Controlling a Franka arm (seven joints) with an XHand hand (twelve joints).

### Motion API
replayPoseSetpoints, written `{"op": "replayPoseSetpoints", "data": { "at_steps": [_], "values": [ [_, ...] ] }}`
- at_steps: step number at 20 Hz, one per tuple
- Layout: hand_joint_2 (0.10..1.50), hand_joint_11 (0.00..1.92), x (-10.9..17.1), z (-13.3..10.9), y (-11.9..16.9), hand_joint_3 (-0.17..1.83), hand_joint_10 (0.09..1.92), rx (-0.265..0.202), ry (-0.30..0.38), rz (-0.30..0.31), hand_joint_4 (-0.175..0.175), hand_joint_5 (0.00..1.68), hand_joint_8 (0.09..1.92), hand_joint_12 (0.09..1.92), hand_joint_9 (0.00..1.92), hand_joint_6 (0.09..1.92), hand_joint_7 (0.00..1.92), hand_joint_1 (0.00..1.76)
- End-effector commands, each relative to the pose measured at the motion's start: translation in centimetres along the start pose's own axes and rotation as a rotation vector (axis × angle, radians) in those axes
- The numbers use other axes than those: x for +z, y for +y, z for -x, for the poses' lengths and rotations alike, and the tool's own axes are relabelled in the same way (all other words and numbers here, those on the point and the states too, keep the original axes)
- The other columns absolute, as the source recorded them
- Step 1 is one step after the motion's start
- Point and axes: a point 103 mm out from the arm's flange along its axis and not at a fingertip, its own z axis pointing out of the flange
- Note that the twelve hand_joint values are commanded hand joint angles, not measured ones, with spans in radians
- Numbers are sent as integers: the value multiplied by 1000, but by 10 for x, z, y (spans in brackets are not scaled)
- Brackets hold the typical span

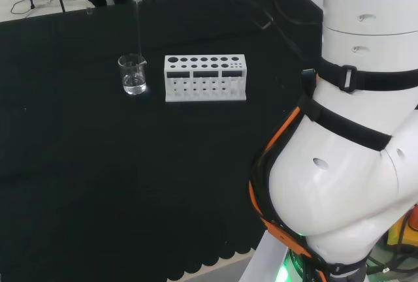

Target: Put the glass rod back on the white test tube rack.

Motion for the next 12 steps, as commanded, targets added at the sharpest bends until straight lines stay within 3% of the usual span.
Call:
{"op": "replayPoseSetpoints", "data": {
  "at_steps": [1, 6, 12],
  "values": [
    [636, 1255, -31, -2, -13, 775, 912, 8, 9, 33, -175, 1121, 991, 963, 1648, 721, 1278, 1316],
    [635, 1254, -41, 1, -14, 775, 913, 4, 6, 49, -175, 1121, 992, 963, 1648, 722, 1277, 1316],
    [634, 1254, -62, 39, -28, 777, 915, 65, 21, 76, -175, 1121, 993, 964, 1648, 723, 1277, 1316]
  ]
}}
